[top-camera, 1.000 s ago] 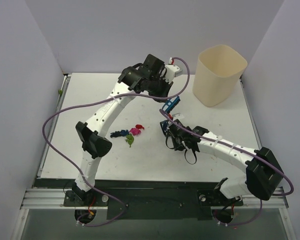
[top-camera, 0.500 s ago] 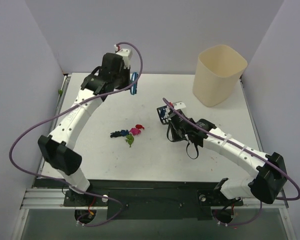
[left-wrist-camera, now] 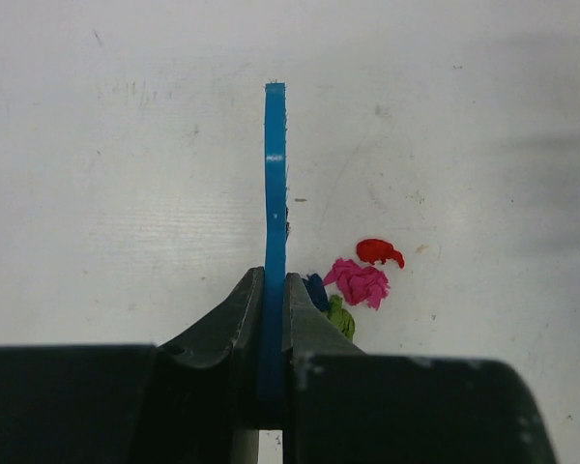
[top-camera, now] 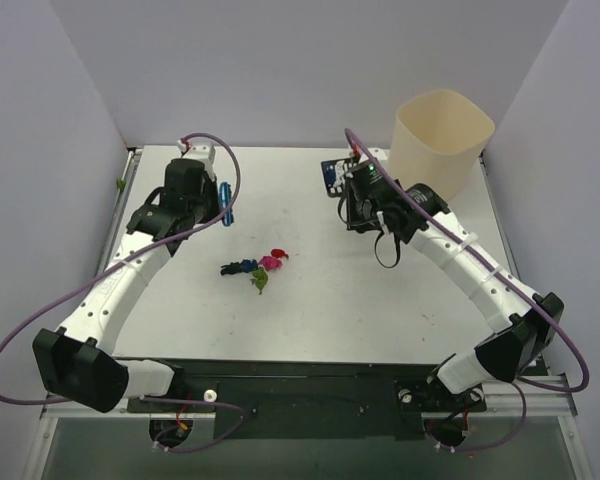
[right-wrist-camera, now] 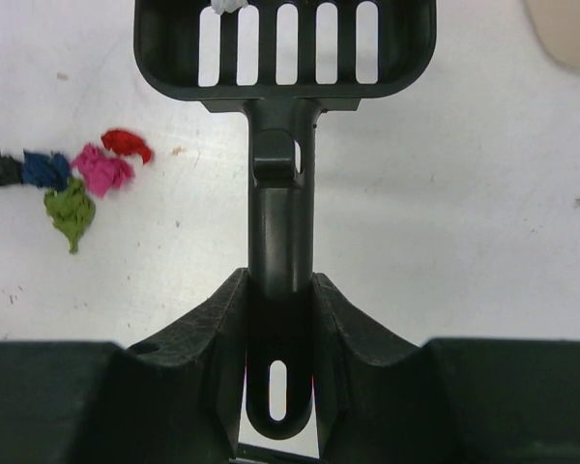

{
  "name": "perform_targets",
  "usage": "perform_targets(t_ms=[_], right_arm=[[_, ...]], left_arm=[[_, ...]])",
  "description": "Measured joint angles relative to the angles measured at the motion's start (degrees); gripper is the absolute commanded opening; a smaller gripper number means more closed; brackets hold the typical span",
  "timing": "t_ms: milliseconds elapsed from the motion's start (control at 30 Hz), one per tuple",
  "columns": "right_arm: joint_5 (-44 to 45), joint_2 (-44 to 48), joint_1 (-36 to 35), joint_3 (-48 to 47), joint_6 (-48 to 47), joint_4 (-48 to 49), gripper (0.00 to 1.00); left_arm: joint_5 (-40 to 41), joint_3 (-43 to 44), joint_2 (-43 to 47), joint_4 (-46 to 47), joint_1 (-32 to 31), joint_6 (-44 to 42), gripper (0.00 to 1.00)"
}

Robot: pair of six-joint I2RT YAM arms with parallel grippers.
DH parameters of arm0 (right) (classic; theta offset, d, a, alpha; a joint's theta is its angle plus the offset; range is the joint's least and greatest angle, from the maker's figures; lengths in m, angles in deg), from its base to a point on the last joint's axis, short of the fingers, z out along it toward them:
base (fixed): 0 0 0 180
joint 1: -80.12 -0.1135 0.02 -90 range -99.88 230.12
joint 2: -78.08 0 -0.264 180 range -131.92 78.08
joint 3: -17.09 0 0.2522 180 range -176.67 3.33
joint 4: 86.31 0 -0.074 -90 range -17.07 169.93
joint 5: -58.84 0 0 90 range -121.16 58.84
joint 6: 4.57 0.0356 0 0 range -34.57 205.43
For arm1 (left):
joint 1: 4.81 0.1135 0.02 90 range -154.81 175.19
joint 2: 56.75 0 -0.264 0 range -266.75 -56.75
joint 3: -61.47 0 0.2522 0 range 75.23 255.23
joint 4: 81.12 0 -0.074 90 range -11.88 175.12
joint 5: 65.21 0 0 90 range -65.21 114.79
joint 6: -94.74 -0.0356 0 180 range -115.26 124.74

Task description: Sweep away the paper scraps from the table

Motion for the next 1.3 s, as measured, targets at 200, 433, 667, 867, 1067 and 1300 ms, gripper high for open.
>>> perform_targets(t_ms=[200,433,667,867,1067,1300], right_arm=[[-0.98,-4.22,7.28,-13.73,-0.74,-6.01,0.0],[-3.3,-9.51,15.23,-27.02,-1.18,-10.75,0.0],[-7.65,-13.31,23.28,-34.47,0.55,-12.39,0.0],[-13.7,-15.45,29.99,-38.16,4.37,-11.78,0.0],[-22.4,-13.49,37.24,-27.74,13.51,-1.46,0.0],[-34.12,-12.26,45.16,-12.15,30.91,17.0,0.0]], left_arm=[[-0.09,-5.53,6.27,-0.52,0.11,-1.92,0.0],[-0.57,-10.88,12.31,0.17,0.11,-4.35,0.0],[-2.05,-15.63,13.11,2.8,0.11,-4.59,0.0],[-3.93,-18.18,13.9,4.28,0.11,-4.81,0.0],[-5.2,-20.98,17.22,6.88,0.09,-5.62,0.0],[-5.38,-21.53,18.16,8.26,0.11,-5.73,0.0]])
